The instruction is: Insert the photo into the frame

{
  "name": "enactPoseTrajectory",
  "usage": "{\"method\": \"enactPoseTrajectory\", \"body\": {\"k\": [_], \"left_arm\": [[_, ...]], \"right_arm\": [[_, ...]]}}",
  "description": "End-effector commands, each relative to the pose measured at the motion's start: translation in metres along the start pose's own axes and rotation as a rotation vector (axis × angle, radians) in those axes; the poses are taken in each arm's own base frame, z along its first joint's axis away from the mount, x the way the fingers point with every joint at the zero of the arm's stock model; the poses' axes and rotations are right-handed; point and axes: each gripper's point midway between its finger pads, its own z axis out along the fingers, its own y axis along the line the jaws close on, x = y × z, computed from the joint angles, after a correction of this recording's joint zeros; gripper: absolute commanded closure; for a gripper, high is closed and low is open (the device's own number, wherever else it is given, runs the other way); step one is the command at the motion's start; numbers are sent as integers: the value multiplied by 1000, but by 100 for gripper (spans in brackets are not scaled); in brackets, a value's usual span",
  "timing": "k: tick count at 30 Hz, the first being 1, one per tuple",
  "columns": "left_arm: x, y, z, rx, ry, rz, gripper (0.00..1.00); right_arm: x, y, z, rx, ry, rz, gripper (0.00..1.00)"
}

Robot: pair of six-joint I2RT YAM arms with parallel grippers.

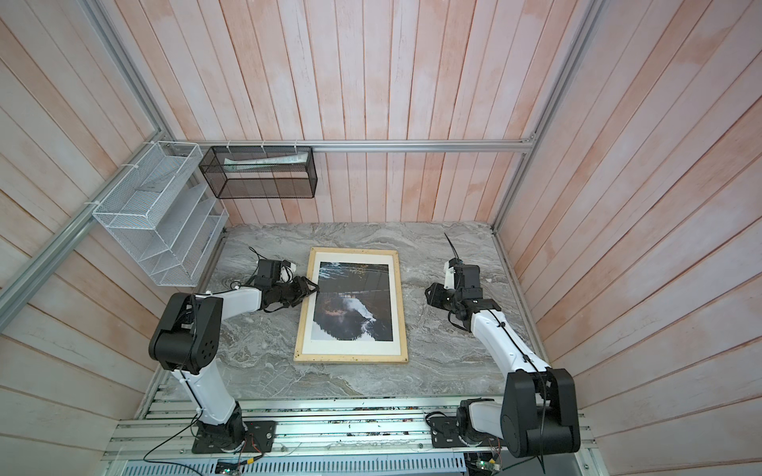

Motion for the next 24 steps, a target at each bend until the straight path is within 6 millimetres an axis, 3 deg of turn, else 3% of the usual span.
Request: {"method": "enactPoseTrajectory", "body": {"k": [1,24], "left_arm": [[-13,-8,0,16,-26,49,45],[-10,13,4,-74,-24,51,45]], "right_arm": [[5,3,5,-14,13,6,56],[7,8,8,-8,25,-12,56]]}}
